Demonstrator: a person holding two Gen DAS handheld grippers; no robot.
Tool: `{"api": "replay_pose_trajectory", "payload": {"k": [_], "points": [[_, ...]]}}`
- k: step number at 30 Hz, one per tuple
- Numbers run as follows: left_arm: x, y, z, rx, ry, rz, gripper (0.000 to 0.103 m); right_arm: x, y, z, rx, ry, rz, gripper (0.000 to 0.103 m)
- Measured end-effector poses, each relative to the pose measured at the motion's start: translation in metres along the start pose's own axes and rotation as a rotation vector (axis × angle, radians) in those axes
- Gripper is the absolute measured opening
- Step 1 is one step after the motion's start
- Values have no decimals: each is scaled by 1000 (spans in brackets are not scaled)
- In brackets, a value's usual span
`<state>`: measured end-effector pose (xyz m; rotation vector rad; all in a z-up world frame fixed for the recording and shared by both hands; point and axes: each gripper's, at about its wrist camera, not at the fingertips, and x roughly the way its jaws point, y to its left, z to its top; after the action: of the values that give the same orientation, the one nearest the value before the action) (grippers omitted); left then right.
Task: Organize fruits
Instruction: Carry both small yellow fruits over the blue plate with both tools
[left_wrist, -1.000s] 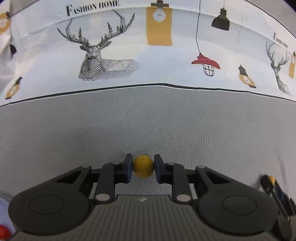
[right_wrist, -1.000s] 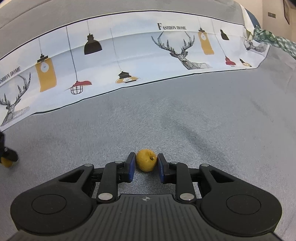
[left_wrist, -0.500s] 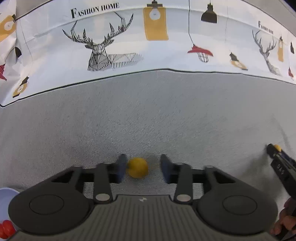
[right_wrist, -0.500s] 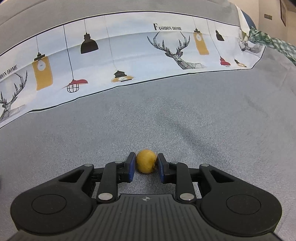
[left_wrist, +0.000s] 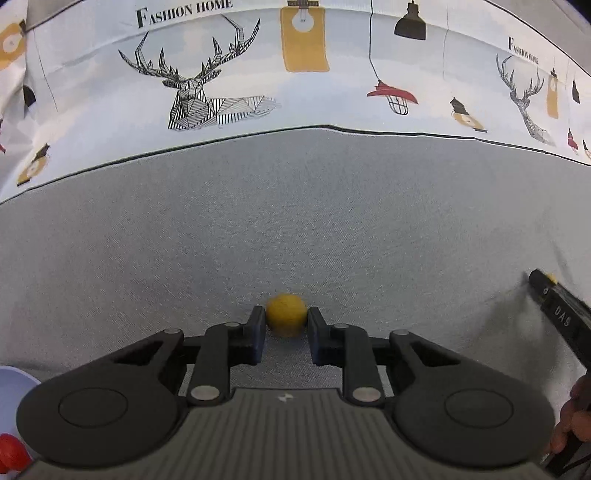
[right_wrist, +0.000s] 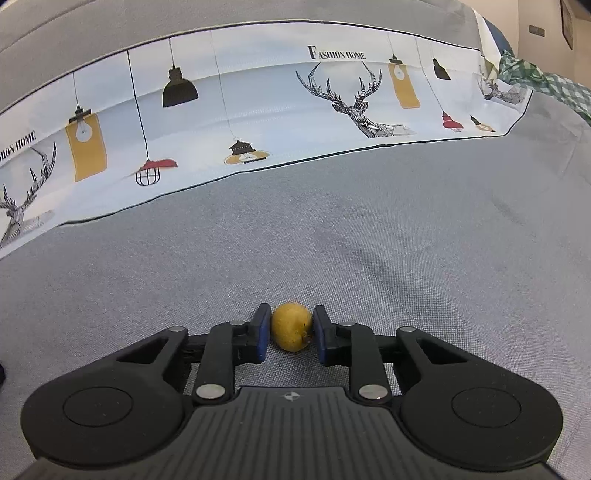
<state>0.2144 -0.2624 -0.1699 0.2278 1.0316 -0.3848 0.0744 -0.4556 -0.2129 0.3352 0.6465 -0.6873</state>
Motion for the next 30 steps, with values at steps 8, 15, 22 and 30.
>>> {"api": "replay_pose_trajectory", "payload": {"k": [8,15,22,30], "points": [[-51,-15,-2,37,-23,46,26,-19,4,1,-31,-70,41,25],[-144,1,-33,32,-76,37,27,-58,-4,-1,-35,-75,15,25],[-231,36,-80,19,-110,59,27,-162,8,-3,-45,-104,177,25],[-309,82,-133,-39,-169,121,27,-303,37,-29,-154,-118,435,26]]}}
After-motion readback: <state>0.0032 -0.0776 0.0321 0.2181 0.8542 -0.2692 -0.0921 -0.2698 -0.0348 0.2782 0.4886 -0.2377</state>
